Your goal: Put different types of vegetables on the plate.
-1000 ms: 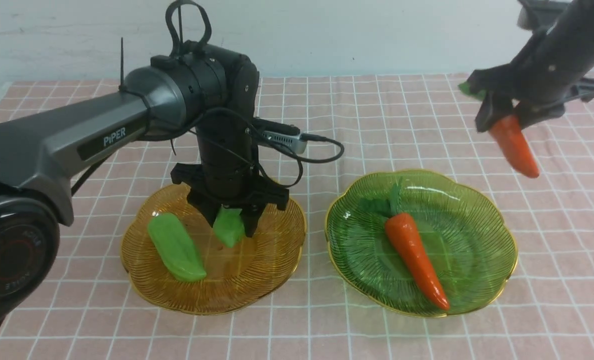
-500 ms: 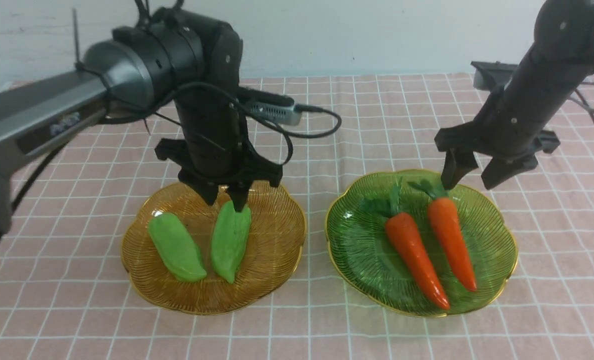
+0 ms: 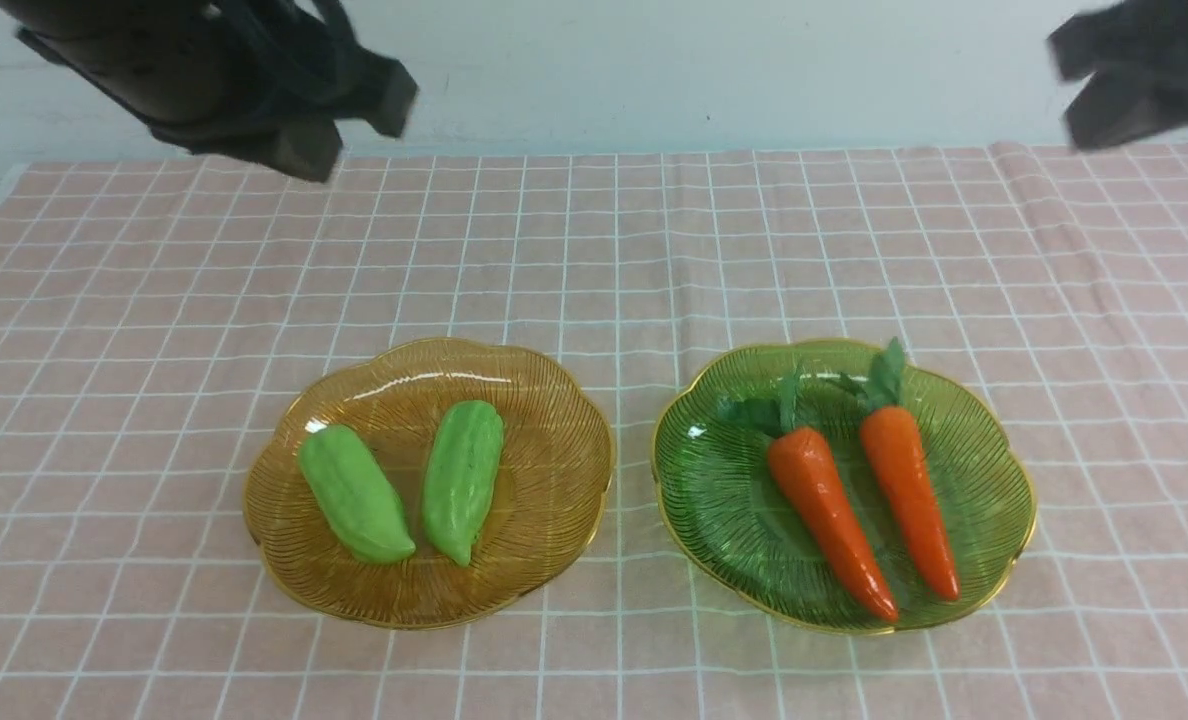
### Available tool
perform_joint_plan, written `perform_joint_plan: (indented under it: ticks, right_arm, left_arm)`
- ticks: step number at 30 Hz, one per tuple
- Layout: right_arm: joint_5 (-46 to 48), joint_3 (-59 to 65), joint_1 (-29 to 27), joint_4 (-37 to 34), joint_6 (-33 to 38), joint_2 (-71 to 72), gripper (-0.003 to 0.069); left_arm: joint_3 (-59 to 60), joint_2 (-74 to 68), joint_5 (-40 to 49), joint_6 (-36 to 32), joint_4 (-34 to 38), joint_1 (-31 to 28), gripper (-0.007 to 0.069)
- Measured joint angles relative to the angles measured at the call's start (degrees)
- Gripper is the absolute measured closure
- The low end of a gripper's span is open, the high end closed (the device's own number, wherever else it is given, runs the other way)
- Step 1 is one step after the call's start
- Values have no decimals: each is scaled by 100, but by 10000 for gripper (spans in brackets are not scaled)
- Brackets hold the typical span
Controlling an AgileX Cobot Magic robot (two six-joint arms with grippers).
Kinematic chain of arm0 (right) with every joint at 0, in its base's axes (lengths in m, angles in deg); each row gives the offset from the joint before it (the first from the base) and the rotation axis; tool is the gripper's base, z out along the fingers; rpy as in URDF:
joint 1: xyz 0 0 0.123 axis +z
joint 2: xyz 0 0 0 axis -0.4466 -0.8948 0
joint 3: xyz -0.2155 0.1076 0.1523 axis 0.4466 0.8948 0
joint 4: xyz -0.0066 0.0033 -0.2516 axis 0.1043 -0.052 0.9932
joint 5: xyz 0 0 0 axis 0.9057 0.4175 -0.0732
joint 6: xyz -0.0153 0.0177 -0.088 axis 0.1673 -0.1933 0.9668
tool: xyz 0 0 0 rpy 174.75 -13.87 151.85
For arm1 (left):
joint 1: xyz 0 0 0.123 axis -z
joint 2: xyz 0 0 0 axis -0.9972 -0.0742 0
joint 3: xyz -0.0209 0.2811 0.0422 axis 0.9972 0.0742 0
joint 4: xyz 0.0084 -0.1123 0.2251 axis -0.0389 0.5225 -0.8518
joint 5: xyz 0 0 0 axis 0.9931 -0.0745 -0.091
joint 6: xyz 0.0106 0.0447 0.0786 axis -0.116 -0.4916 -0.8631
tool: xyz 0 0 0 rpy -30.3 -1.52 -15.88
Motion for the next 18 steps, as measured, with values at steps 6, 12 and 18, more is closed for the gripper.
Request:
perform_joint_plan:
  ticks: [6, 12, 18]
  right_arm:
    - [-639, 897, 0, 33, 0, 2427, 673]
    - [-3114, 3188, 0, 44, 0, 4938, 675]
    - [-5046, 5576, -6, 44, -75, 7142, 675]
  left_arm:
    - [172, 1262, 27, 0, -11, 0, 628]
    - [1747, 2749, -262, 29, -40, 0, 628]
    - [4093, 4588, -1849, 292, -46, 0, 628]
